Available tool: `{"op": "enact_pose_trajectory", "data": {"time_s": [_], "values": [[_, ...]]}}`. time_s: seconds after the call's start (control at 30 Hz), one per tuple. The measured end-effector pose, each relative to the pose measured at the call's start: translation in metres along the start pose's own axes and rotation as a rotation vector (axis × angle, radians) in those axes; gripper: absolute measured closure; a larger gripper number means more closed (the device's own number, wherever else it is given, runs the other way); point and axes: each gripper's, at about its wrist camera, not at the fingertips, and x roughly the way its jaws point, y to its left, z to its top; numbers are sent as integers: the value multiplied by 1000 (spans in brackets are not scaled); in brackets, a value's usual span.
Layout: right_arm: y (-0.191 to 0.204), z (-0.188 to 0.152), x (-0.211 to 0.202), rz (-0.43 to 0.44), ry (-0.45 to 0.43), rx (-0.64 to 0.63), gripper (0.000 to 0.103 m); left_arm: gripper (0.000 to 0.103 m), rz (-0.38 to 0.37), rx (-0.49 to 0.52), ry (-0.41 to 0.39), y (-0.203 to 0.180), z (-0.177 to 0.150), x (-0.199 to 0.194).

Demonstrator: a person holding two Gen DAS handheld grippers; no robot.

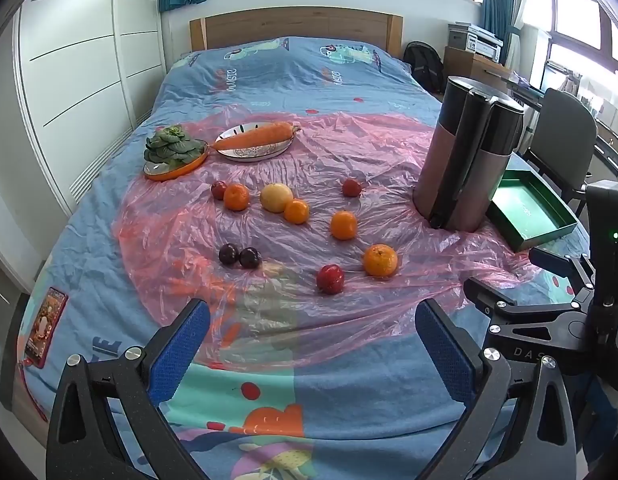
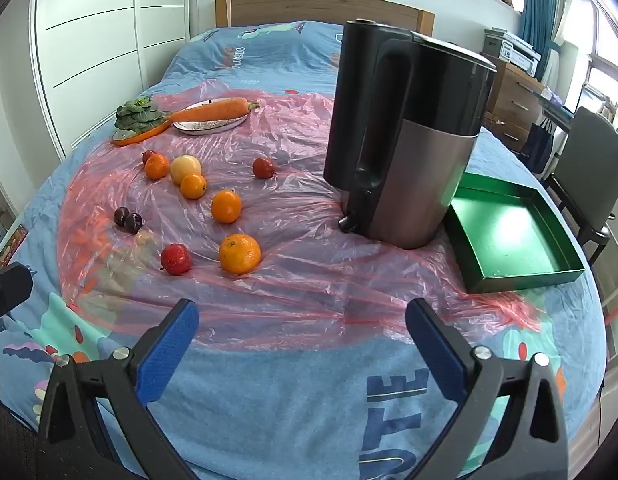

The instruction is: Organize fruits

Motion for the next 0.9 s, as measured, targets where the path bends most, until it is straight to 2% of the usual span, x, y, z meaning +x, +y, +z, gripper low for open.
{"op": "enact_pose_trajectory", "data": {"time_s": [0.9], "values": [[0,-1,2,2,1,0,0,2,8,9,16,0,-4,8]]}}
